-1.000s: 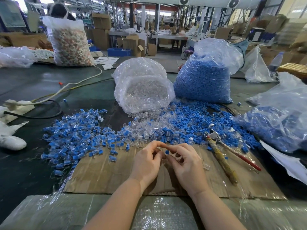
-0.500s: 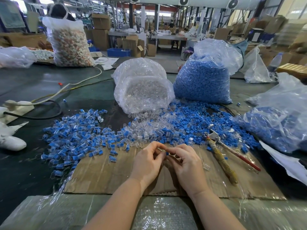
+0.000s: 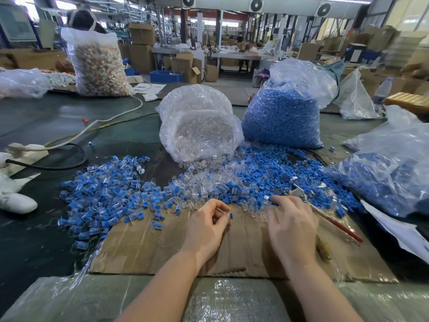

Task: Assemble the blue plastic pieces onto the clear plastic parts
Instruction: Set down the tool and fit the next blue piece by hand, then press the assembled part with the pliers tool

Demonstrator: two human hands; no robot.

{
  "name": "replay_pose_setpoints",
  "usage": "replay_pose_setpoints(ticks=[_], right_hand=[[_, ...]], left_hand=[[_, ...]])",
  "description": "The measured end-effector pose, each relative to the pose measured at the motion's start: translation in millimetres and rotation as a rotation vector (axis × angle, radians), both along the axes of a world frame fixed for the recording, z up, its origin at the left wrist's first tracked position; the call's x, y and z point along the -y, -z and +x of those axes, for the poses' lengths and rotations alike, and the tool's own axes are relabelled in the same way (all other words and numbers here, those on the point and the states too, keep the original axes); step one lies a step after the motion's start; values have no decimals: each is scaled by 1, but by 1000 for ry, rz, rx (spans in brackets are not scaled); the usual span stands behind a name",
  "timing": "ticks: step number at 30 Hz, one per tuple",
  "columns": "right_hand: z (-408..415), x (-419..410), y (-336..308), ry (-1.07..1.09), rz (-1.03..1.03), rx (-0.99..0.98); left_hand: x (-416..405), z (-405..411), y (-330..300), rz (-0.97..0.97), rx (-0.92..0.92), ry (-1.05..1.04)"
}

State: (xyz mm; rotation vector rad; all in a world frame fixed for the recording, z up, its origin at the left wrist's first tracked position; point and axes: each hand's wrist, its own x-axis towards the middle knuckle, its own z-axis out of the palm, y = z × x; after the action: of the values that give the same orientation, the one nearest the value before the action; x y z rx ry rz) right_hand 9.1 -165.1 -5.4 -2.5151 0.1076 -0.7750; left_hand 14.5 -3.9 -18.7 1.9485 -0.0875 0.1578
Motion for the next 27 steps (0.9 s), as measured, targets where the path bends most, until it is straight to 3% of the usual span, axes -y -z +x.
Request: replay_pose_setpoints(ticks=[3,7,14,20,24,27], right_hand=[[4,29,-6,324,-210,-380],[8,59,-7,399,-258,-720],[8,60,-13,359,-357,-622],[4,43,-31,162,-423,-461],[-2,17,-45,-138,-132,-522],[-4,1,-51,-320,120,-640]], left_hand=[[0,1,0,-42,-19,4],[1,3,0,-62,-26,2],[0,3,-6,-130,-73,13],[-3,10,-12,-386,-155,-67],[-3,17,-20,-613,-230,-110],[-5,20,-26,-656,-240,-127]])
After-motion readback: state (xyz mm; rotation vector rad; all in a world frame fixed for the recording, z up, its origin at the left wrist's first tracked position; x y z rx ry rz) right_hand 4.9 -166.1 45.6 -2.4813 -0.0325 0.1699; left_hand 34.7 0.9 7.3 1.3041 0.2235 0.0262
